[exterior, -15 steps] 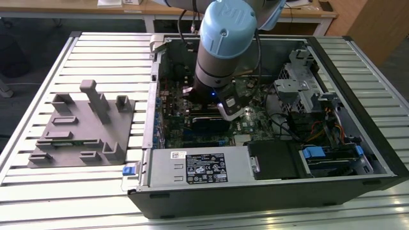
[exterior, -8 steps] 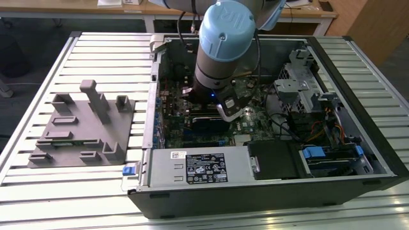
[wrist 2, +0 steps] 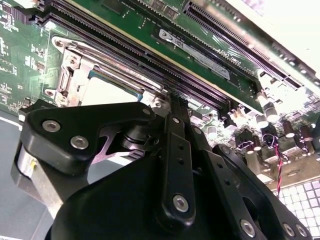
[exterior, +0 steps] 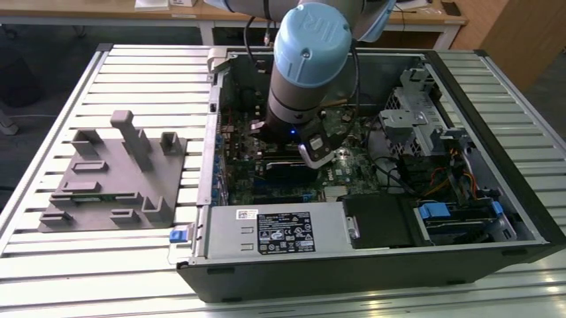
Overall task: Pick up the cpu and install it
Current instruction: 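Install the second cpu locking lever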
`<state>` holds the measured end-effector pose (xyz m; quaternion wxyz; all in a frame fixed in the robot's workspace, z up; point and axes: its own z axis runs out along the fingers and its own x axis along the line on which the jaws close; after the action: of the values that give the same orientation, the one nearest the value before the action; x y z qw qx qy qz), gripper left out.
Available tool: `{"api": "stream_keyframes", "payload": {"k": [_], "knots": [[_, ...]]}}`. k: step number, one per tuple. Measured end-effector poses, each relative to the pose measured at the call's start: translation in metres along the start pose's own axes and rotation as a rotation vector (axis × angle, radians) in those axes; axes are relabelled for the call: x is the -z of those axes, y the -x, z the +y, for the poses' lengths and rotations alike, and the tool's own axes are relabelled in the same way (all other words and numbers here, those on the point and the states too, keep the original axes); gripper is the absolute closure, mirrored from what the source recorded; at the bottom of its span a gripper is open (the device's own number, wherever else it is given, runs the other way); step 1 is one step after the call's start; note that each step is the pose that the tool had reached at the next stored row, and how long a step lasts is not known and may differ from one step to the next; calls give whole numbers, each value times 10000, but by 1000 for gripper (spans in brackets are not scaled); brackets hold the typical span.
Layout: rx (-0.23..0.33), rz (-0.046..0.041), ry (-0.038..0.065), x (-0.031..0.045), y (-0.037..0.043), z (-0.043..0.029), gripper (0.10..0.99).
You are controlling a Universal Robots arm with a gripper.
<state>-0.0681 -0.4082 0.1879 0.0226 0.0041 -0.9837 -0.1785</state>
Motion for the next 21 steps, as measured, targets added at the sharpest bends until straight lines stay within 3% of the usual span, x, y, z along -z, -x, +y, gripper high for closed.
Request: {"api": "stream_keyframes", "payload": {"k": [7,10,21], "knots": [[-3,-8,-122,-2,-11,-1,980],[-3,-8,-129,4,-13,2,980],[-2,-11,-124,148,-20,62,980]]}}
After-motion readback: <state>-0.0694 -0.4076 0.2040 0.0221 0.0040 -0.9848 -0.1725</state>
